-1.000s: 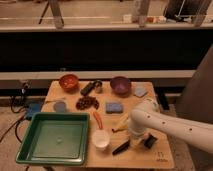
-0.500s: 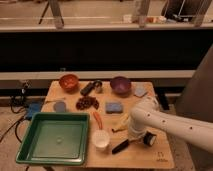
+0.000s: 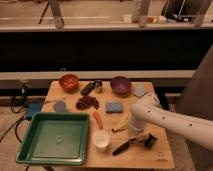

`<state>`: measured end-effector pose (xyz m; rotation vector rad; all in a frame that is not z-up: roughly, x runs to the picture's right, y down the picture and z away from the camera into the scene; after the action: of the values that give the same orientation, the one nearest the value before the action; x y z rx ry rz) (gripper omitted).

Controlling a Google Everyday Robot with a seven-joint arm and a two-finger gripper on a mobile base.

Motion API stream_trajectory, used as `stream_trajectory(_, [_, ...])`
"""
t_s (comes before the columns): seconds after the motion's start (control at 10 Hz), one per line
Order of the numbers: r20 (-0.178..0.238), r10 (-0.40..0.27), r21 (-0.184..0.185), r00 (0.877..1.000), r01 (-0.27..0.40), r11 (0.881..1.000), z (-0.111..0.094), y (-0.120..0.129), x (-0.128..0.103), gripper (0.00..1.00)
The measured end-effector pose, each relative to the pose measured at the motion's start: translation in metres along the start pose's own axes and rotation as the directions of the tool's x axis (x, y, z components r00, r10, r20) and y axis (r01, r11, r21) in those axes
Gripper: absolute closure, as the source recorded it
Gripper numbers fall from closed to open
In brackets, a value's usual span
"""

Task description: Wipe table surface with brush

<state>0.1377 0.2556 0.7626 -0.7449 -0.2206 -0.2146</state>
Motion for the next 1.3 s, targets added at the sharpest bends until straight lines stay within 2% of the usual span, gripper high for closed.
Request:
stream_trajectory(0.4, [0.047, -0.007, -0.049, 0.999, 0.009, 0.999, -0.004, 0.008, 0.001, 0.28])
stream_trajectory(0.5, [0.053, -0.008, -0.060, 0.999, 0.011, 0.998, -0.005, 0.009, 0.001, 0.22])
stream_trajectory(0.7, [0.066, -0.009, -0.075, 0.998, 0.014, 0.997, -0.002, 0.012, 0.002, 0.20])
stream_trajectory(1.3, [0.060, -0.049, -0.010, 0.997, 0.049, 0.999, 0.013, 0.020, 0.007, 0.20])
